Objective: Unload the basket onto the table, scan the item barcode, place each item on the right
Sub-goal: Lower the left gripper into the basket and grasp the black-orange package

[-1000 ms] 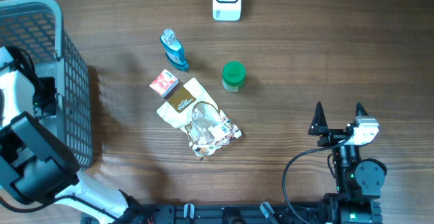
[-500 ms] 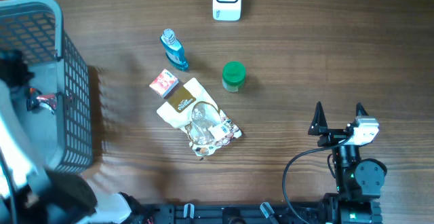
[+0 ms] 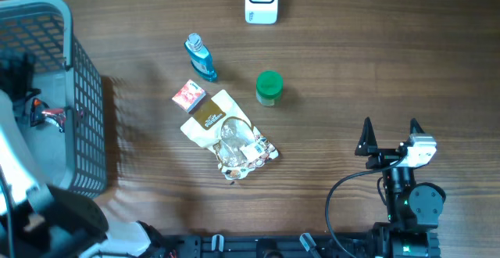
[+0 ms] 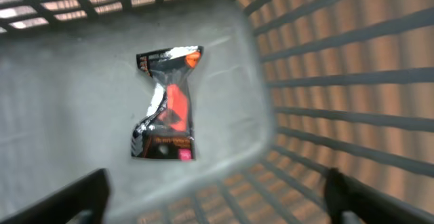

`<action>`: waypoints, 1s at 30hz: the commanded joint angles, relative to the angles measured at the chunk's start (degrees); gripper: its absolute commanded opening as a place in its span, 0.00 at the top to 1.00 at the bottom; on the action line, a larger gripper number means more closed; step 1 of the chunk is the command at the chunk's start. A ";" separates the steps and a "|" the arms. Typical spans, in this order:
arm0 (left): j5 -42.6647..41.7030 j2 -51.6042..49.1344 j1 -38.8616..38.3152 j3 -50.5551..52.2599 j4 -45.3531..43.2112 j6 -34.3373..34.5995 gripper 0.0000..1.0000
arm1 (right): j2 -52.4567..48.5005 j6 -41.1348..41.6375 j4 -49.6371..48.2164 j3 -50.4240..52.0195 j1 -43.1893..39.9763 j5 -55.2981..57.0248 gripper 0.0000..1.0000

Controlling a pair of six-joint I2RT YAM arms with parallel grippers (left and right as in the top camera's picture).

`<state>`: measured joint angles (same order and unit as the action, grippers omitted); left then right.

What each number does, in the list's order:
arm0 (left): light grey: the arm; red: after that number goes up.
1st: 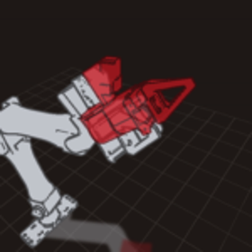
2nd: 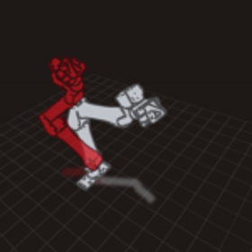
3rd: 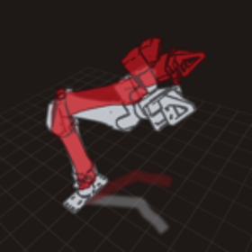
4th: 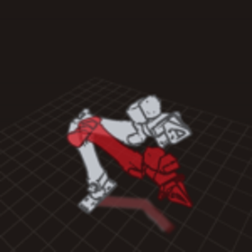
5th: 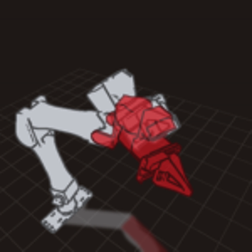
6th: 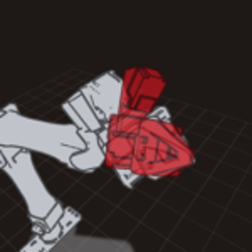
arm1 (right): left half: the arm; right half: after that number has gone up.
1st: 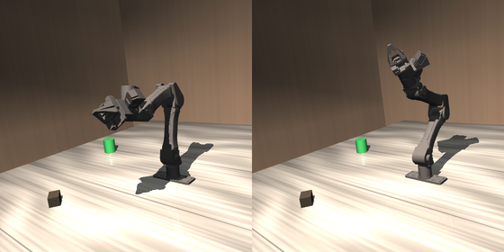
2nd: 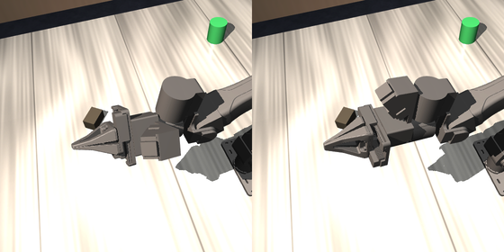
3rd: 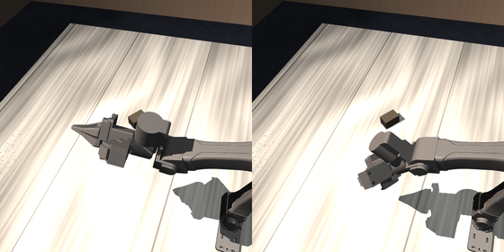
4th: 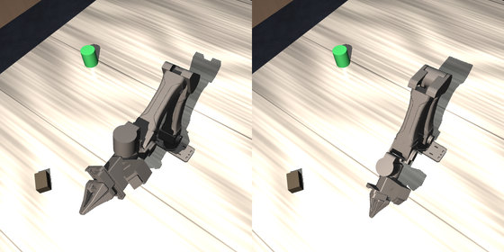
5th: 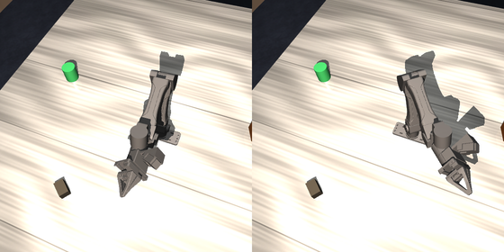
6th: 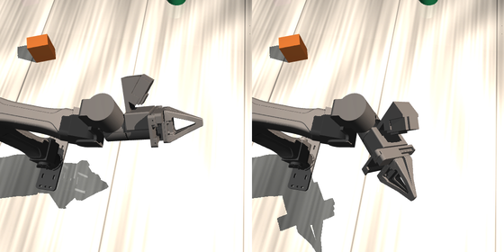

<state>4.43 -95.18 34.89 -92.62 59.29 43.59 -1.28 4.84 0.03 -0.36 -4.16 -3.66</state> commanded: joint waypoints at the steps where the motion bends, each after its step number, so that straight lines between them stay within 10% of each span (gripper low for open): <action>1: 0.83 -4.42 0.26 2.91 -4.52 -4.44 0.18 | 0.00 -0.35 -0.13 0.07 0.09 -0.50 0.00; 25: 0.55 -19.21 0.26 17.22 -26.80 -7.17 0.46 | 0.00 -0.35 -0.13 0.07 0.09 -0.50 0.00; 30: 0.55 -19.91 0.26 18.56 -28.92 -7.17 0.86 | 0.00 -0.35 -0.13 0.07 0.09 -0.50 0.00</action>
<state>5.23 -112.88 34.87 -76.03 30.55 36.84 -1.28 4.84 0.03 -0.36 -4.16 -3.66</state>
